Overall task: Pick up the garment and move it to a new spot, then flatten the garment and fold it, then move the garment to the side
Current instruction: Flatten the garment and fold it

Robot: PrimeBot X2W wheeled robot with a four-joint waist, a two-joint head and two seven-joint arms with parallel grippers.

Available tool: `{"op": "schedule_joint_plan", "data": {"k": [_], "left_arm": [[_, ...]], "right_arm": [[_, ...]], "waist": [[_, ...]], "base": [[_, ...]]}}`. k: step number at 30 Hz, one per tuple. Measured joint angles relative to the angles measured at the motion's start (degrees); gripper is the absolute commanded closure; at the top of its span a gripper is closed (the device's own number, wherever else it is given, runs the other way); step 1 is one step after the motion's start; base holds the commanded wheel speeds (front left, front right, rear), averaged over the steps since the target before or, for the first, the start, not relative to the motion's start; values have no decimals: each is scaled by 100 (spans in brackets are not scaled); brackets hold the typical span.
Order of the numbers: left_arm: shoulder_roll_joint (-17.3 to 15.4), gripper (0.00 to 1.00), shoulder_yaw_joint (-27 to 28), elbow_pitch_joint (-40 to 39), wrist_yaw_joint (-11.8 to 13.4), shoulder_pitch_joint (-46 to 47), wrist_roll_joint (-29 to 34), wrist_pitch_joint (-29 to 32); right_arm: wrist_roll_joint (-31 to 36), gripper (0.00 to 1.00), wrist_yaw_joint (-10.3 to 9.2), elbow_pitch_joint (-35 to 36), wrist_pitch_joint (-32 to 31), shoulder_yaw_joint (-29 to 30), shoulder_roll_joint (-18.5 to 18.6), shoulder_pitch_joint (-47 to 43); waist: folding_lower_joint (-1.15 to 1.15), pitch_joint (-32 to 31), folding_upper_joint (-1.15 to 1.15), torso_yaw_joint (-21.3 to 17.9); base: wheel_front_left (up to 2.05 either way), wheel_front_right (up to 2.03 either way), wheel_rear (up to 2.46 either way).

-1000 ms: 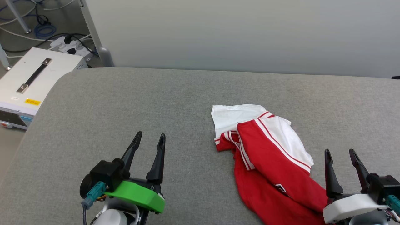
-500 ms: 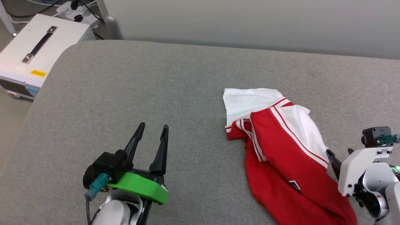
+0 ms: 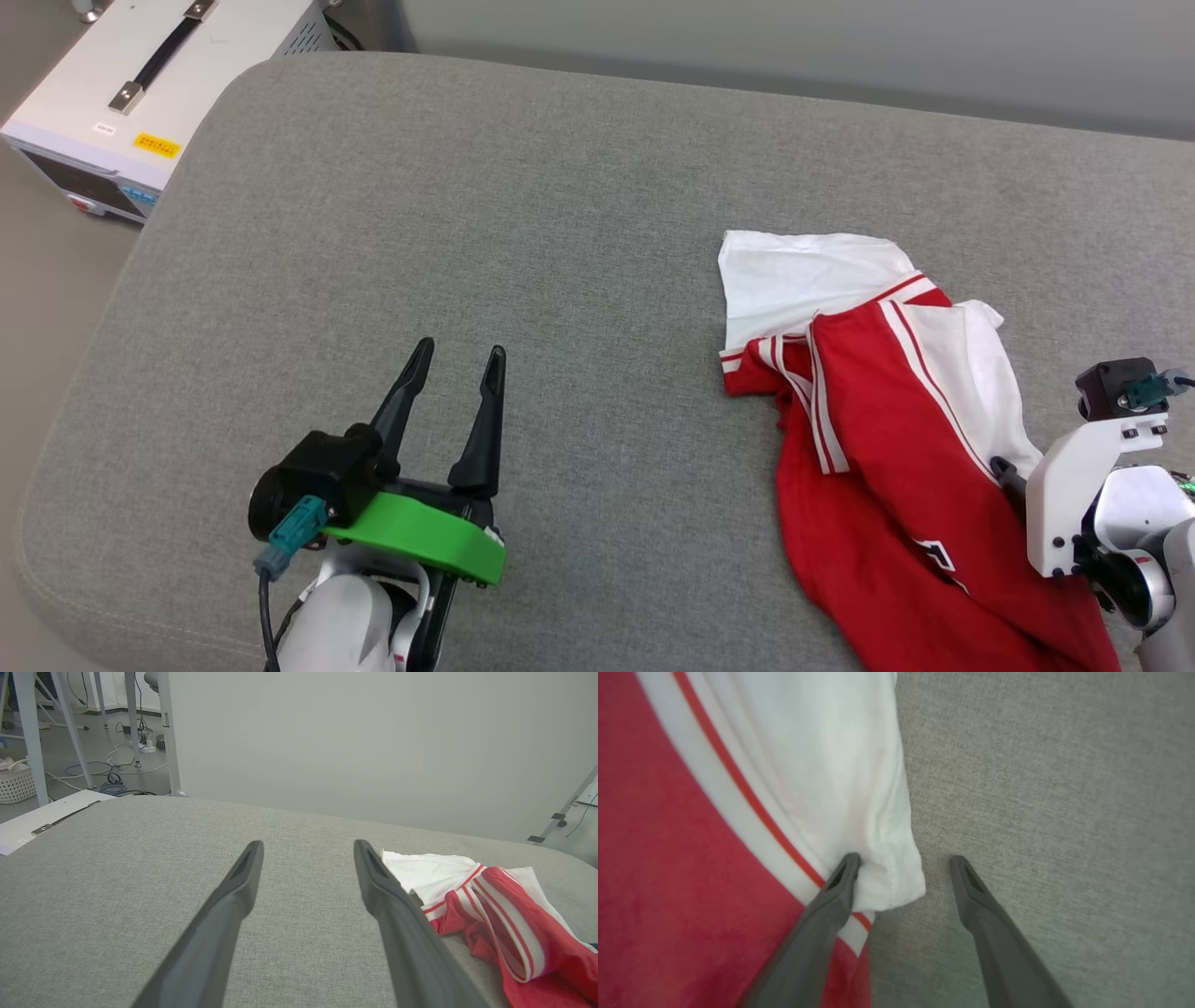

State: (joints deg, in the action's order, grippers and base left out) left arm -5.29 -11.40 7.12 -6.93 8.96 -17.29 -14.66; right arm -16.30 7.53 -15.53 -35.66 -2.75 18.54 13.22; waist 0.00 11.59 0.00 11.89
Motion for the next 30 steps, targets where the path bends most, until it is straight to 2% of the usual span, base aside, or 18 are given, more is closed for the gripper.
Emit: {"op": "schedule_joint_plan", "data": {"k": [1,2,3,9,13,19,20,25,26,27,28,30], "left_arm": [[5,0,13,4,-14,0,15,0],[11,0,23,9,-14,0,23,0],[13,0,30,16,-14,1,26,0],[32,0,80,96,-23,1,62,0],[35,0,111,125,-24,-2,68,0],[42,0,101,122,-33,-9,68,0],[42,0,98,118,-38,-9,68,0],[41,0,85,125,-38,-8,68,0],[41,0,82,133,-38,-8,68,0],[41,0,78,142,-38,-8,67,0],[41,0,74,152,-38,-8,67,0],[38,0,71,172,-38,-8,66,0]], "right_arm": [[-1,29,-1,-24,-5,-32,13,6],[-2,60,-1,-54,-7,-58,24,14],[-2,98,-1,-74,-7,-82,35,18],[1,100,1,-112,240,-9,24,45],[64,100,1,-49,366,296,86,18],[333,100,1,142,476,1235,132,-162],[500,100,1,78,524,1695,113,-288],[935,100,0,-245,784,2281,-93,-363],[1031,70,1,-312,859,2332,-143,-363],[1094,9,1,-363,950,2364,-202,-363],[1129,0,1,-417,1031,2392,-261,-359],[1174,0,1,-447,1226,2394,-348,-353]], "waist": [[0,20,0,9],[0,37,0,13],[0,46,0,12],[0,-35,0,-59],[0,-132,0,-158],[0,-274,0,-387],[0,-308,0,-495],[0,-315,0,-616],[0,-314,0,-631],[0,-317,0,-644],[0,-323,0,-656],[0,-343,0,-678]], "base": [[0,0,0],[0,0,0],[0,0,0],[0,0,0],[0,0,0],[0,0,0],[0,0,0],[0,0,0],[0,0,0],[0,0,0],[0,0,0],[0,0,0]]}}
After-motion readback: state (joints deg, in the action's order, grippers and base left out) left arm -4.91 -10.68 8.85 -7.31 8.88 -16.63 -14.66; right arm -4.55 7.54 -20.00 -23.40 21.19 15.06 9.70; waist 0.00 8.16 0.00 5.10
